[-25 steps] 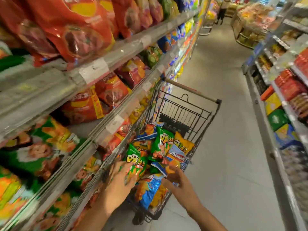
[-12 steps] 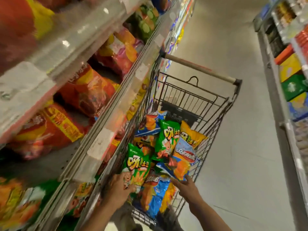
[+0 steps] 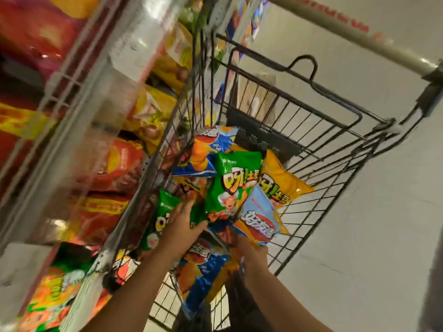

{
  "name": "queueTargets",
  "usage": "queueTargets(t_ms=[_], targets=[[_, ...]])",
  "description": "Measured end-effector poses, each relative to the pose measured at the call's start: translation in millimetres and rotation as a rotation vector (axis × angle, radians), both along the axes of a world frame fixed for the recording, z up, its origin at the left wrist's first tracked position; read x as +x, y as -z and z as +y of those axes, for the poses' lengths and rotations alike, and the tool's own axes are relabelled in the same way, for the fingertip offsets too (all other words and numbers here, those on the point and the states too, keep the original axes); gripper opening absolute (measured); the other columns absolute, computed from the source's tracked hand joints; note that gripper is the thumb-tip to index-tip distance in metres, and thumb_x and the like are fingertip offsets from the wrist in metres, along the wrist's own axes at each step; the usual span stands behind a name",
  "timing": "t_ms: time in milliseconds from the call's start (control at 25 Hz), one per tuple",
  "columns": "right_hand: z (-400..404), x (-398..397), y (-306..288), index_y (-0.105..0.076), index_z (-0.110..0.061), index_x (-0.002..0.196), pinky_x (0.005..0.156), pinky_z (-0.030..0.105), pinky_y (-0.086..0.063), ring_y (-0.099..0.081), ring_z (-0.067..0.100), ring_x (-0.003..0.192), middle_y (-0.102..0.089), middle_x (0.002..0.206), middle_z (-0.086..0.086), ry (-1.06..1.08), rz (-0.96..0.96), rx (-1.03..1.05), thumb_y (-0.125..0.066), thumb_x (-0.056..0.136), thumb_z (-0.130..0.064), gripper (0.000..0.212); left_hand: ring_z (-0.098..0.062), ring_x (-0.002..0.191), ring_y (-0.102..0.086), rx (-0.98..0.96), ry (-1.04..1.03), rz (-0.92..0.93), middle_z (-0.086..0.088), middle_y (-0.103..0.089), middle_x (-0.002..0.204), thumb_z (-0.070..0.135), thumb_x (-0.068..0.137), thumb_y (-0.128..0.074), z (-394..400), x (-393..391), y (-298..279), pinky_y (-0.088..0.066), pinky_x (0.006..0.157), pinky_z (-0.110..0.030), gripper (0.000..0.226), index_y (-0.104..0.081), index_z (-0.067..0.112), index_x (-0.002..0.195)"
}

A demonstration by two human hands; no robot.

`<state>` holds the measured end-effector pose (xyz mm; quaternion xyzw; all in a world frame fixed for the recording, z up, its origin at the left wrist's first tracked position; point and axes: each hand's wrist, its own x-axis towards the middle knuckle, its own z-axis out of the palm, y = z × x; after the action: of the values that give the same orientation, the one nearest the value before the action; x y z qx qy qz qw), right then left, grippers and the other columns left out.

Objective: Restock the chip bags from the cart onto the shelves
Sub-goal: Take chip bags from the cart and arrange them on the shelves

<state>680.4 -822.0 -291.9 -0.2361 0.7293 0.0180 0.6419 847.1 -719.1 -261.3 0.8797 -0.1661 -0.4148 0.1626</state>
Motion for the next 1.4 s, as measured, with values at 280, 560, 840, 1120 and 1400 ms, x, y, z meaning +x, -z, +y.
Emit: queueTargets(t_ms=[280,560,840,1120,1400], targets=[[-19,-7,12,-0.057,-0.016,0.132,0.076,0.039,-0.058,-0.07,0.034,0.105,-0.072,0.122,0.016,-0.021,-0.109,0.134,-0.08,0.084,-0.009,0.054,-0.034,0.123,-0.055,-0.067,-0.126,0.094,-0.014,-0.059,0.132,0.048,0.075,-0.083,-78,16,34,-0.049,0.099,-0.049,0.077,-0.052,0.014,0.136],[-24,-10,-5,-0.064,-0.015,0.115,0.064,0.029,-0.053,-0.069,0.024,0.091,-0.072,0.112,0.013,-0.105,-0.194,0.202,-0.08,0.079,-0.001,0.043,-0.027,0.121,-0.058,-0.135,-0.02,0.005,-0.008,-0.061,0.132,0.048,0.088,-0.07,-46,3,-2,-0.051,0.096,-0.044,0.066,-0.047,0.019,0.142],[3,-16,-47,-0.071,-0.016,0.104,0.086,0.045,-0.046,-0.062,0.032,0.103,-0.071,0.109,0.013,-0.431,-0.417,0.291,-0.085,0.072,-0.021,0.036,-0.018,0.092,-0.071,-0.289,-0.155,-0.22,0.01,-0.07,0.103,0.052,0.084,-0.073,40,-26,-84,-0.056,0.068,-0.033,0.049,-0.039,0.038,0.117],[76,-65,-132,-0.066,-0.008,0.119,0.069,0.04,-0.058,-0.074,0.022,0.075,-0.076,0.088,0.008,-0.621,-0.788,0.146,-0.084,0.073,-0.029,0.053,0.019,0.094,-0.063,-0.731,-0.417,-0.277,0.041,-0.066,0.108,0.037,0.087,-0.075,180,-96,-210,-0.049,0.075,-0.003,0.063,-0.042,0.058,0.136],[107,-87,-248,-0.067,-0.018,0.128,0.084,0.048,-0.058,-0.071,0.032,0.093,-0.074,0.112,0.011,-0.831,-0.894,-0.365,-0.097,0.058,-0.042,0.079,0.004,0.109,-0.065,-1.012,-0.58,-0.324,0.024,-0.069,0.122,0.043,0.09,-0.07,277,-177,-291,-0.052,0.083,-0.016,0.044,-0.052,0.058,0.128]])
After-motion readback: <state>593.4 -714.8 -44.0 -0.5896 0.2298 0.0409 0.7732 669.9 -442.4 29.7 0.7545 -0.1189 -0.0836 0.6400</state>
